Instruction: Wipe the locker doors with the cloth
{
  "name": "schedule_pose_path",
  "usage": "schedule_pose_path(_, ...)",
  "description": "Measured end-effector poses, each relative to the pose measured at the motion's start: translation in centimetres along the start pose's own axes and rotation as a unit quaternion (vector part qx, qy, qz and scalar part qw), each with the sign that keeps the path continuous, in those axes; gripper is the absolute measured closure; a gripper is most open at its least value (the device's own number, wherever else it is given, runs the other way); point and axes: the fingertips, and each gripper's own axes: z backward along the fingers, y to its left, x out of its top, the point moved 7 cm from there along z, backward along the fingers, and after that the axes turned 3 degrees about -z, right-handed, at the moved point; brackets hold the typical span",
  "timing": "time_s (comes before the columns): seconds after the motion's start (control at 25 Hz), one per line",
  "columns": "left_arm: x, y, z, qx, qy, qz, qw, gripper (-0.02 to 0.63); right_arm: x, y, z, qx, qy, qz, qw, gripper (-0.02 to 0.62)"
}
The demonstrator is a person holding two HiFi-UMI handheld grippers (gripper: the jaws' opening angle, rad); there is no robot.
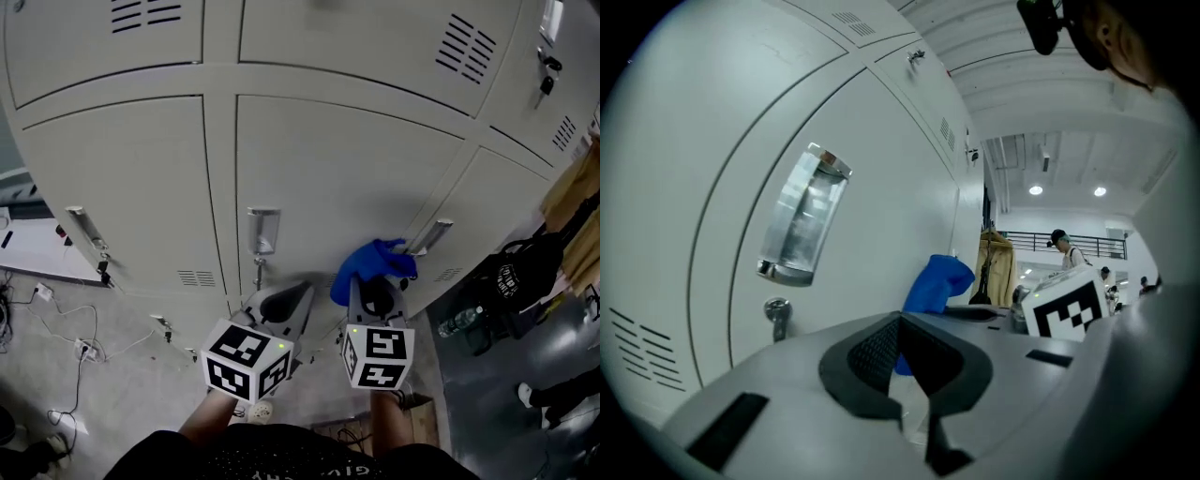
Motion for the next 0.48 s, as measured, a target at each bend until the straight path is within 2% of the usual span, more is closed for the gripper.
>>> schedule_pose_path(0.24,-0.6,1.8,4.3,0.062,-0.004,0.003,0.9981,0.595,0.2,7.4,-0.7,0.104,-0.012,0.017,0.994,0.531)
schedule_pose_path(0.48,-1.1,4.4,8.7,0.127,-0.01,0.011,0.9918,0.595,-0.1,12.2,-1.9,0.153,-0.012,0.012,0.988,0.531)
